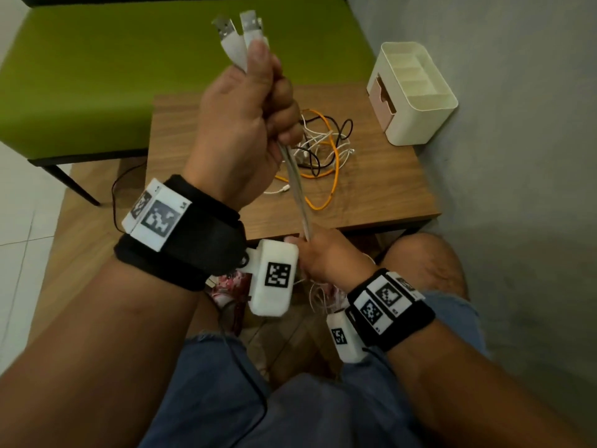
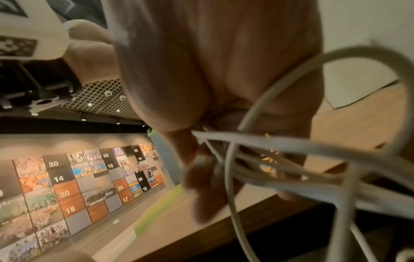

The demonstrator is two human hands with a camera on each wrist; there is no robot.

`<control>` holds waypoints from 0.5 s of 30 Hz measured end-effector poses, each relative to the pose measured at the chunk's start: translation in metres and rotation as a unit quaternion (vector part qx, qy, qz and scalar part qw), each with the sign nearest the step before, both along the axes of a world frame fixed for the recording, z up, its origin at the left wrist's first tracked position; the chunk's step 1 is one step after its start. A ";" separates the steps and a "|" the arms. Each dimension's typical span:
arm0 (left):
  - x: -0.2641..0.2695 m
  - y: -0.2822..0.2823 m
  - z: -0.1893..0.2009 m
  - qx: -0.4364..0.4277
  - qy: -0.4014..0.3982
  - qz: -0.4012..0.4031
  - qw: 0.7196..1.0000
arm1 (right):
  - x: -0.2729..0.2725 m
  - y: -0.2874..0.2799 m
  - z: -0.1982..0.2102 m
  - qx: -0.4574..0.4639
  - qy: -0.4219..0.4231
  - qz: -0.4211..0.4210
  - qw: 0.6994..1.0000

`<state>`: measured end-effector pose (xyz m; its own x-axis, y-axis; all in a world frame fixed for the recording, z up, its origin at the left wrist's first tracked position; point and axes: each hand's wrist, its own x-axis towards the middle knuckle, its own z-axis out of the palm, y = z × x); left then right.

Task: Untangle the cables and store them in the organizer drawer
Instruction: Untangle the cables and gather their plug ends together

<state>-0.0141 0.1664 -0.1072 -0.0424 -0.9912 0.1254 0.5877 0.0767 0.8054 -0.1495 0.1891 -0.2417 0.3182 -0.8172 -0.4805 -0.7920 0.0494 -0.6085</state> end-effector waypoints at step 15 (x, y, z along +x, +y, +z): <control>0.007 0.051 -0.078 0.037 -0.399 -0.019 0.916 | -0.003 0.010 0.064 -0.061 -0.437 -0.070 0.895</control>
